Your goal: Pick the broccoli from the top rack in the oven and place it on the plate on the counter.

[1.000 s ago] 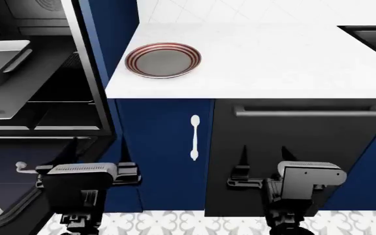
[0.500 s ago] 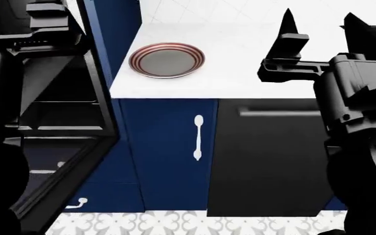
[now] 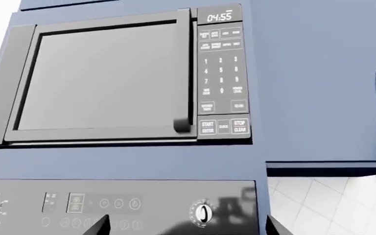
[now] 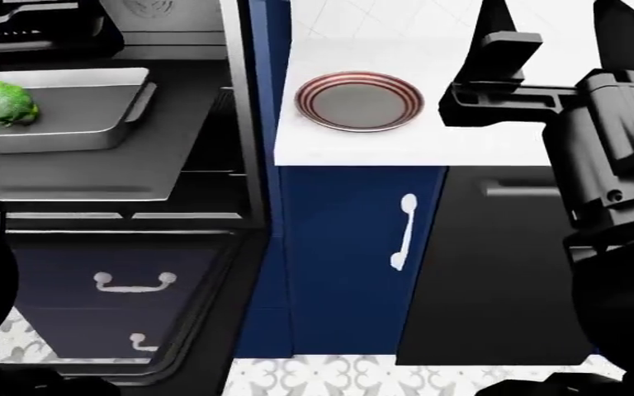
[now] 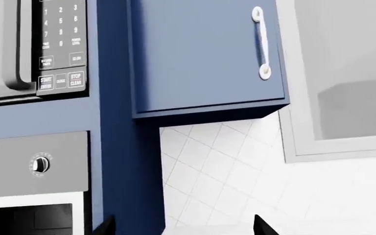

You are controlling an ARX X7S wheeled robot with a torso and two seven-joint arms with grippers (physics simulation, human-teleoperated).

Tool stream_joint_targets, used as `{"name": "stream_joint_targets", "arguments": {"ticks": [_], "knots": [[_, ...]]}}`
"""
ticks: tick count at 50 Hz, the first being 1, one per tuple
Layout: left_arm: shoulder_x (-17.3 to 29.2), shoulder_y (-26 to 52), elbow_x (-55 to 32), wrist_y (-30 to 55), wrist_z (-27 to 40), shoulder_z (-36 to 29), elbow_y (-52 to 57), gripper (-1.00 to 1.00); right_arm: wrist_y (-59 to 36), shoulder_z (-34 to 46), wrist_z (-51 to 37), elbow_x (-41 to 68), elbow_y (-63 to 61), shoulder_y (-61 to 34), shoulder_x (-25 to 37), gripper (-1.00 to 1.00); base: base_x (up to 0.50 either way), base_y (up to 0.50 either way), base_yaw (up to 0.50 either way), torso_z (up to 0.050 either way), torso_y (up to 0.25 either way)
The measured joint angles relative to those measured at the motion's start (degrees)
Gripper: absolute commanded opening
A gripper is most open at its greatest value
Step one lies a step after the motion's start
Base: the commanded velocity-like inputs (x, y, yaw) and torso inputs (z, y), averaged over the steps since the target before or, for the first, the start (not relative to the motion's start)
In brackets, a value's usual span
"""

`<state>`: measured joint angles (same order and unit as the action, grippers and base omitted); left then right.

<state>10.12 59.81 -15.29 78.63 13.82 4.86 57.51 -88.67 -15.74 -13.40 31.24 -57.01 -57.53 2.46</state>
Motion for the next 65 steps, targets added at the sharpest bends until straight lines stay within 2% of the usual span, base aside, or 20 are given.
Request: {"name": "stream_joint_targets", "arguments": {"ticks": [24, 42, 57, 65], "knots": [[0.07, 0.26, -2.19, 1.3, 1.96, -0.34, 0.84, 1.0, 0.78, -2.17, -4.91, 8.16, 0.46, 1.21, 1.11, 1.0, 0.0, 0.5, 0.0, 0.0, 0.0], [2.98, -0.34, -11.0, -3.46, 5.0, -0.41, 1.85, 1.0, 1.79, -3.11, -7.47, 12.38, 0.55, 2.29, 2.21, 1.0, 0.0, 0.5, 0.0, 0.049, 0.0], [4.69, -1.15, -14.93, -6.0, 7.82, -0.57, 1.56, 1.0, 3.58, -2.44, -9.42, 14.62, 1.43, 3.22, 3.22, 1.0, 0.0, 0.5, 0.0, 0.05, 0.0], [5.14, -1.19, -16.29, -6.06, 9.52, -0.22, 1.27, 1.0, 4.56, -2.16, -10.51, 16.1, 1.59, 3.53, 3.65, 1.0, 0.0, 0.05, 0.0, 0.036, 0.0]]}}
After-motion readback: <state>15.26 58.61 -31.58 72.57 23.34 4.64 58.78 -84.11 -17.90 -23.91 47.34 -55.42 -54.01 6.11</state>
